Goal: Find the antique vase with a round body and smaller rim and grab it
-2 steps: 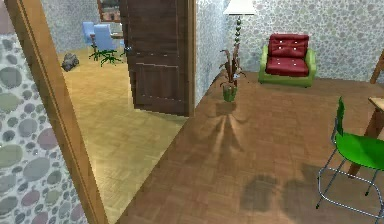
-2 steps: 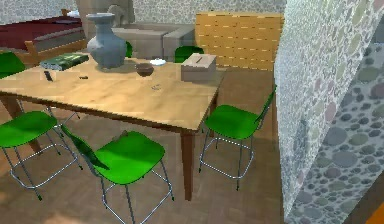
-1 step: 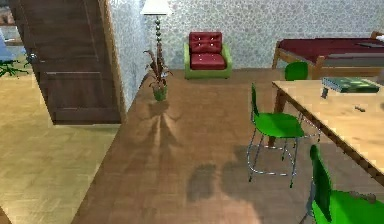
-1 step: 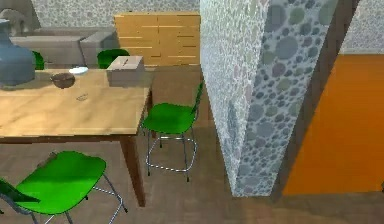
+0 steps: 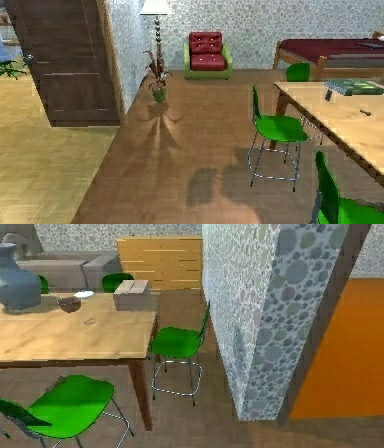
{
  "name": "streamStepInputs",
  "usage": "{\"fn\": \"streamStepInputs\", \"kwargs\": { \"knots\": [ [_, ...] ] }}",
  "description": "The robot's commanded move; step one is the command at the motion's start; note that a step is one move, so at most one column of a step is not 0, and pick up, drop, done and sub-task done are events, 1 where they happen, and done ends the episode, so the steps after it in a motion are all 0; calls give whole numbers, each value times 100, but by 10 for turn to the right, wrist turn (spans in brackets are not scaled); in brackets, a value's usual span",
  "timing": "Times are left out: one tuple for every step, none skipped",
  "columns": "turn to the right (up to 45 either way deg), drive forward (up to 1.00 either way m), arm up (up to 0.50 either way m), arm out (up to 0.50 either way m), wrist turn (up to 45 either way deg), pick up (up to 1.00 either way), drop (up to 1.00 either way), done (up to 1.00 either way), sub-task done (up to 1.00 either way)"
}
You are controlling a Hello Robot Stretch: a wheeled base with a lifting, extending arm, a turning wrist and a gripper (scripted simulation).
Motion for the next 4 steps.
{"fn": "streamStepInputs", "kwargs": {
  "knots": [
    [-60,0,0,0,0,0,0,0,0],
    [0,100,0,0,0,0,0,0,0],
    [-180,0,0,0,0,0,0,0,0],
    [0,10,0,0,0,0,0,0,0]
  ]
}}
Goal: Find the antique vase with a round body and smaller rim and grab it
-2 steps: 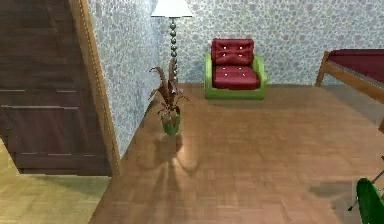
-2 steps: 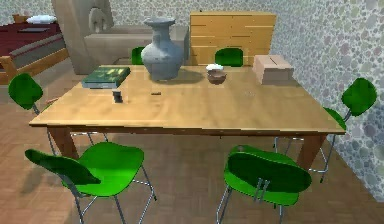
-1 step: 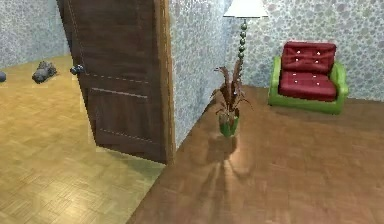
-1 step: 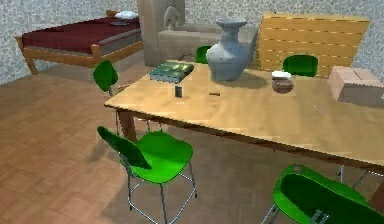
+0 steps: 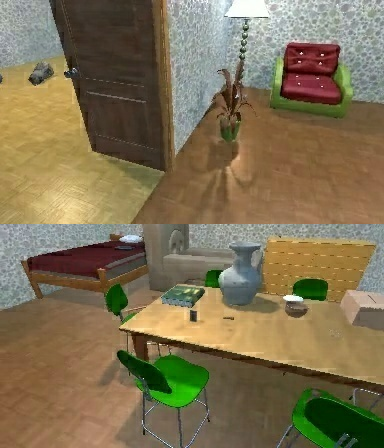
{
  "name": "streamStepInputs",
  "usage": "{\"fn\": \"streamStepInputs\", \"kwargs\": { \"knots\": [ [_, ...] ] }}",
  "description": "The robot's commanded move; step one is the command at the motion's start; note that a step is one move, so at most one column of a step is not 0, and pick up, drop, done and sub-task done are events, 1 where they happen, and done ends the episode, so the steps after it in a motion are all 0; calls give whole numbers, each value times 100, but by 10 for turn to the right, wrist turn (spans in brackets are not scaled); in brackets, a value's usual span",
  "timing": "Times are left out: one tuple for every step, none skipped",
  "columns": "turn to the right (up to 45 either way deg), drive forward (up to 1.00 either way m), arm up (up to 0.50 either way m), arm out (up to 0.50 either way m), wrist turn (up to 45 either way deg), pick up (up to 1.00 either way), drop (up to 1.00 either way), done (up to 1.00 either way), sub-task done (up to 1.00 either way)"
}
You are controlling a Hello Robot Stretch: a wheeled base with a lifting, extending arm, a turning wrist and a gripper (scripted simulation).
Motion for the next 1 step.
{"fn": "streamStepInputs", "kwargs": {
  "knots": [
    [120,0,0,0,0,0,0,0,0]
  ]
}}
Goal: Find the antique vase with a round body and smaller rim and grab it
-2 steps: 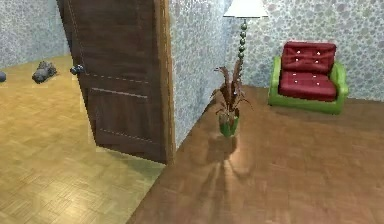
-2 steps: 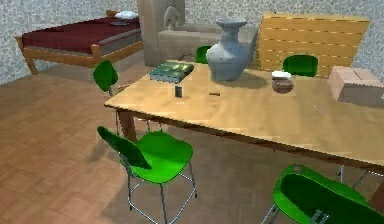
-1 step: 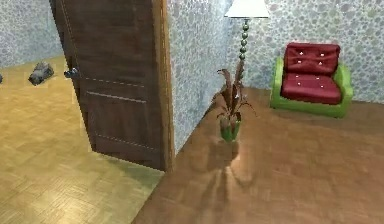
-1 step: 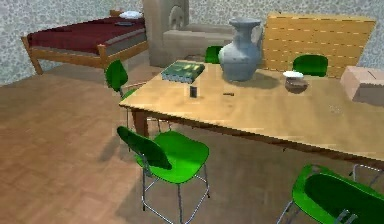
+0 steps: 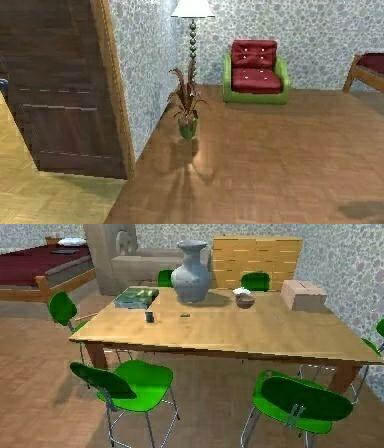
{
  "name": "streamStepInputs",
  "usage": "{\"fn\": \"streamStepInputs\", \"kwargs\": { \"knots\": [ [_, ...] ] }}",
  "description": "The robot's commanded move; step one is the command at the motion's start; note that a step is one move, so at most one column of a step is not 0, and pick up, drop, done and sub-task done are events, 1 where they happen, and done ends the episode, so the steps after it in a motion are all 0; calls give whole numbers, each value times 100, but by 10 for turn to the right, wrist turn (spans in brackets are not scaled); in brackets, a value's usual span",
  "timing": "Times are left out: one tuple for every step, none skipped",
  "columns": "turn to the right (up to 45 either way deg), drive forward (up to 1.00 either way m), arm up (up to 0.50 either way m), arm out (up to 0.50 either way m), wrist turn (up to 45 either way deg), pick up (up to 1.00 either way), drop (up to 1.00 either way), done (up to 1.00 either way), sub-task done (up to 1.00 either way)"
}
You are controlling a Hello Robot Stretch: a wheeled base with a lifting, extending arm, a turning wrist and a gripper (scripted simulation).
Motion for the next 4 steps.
{"fn": "streamStepInputs", "kwargs": {
  "knots": [
    [390,0,0,0,0,0,0,0,0],
    [0,90,0,0,0,0,0,0,0],
    [180,0,0,0,0,0,0,0,0],
    [0,70,0,0,0,0,0,0,0]
  ]
}}
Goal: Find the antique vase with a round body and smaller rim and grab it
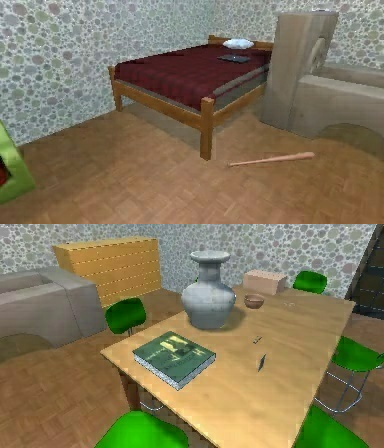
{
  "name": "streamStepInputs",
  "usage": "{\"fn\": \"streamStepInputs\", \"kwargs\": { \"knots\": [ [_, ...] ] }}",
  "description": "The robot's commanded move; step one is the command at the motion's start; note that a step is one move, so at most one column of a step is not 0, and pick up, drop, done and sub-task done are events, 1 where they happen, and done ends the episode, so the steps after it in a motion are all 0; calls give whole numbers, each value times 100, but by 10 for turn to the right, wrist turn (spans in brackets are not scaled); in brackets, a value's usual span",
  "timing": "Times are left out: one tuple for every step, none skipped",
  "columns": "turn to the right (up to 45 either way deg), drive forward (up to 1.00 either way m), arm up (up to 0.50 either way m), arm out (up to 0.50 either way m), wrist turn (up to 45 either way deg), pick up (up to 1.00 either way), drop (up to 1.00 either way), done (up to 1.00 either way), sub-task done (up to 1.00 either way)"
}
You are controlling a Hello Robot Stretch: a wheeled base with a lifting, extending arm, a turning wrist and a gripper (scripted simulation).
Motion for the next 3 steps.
{"fn": "streamStepInputs", "kwargs": {
  "knots": [
    [60,0,0,0,0,0,0,0,0],
    [0,50,0,0,0,0,0,0,0],
    [360,0,0,0,0,0,0,0,0]
  ]
}}
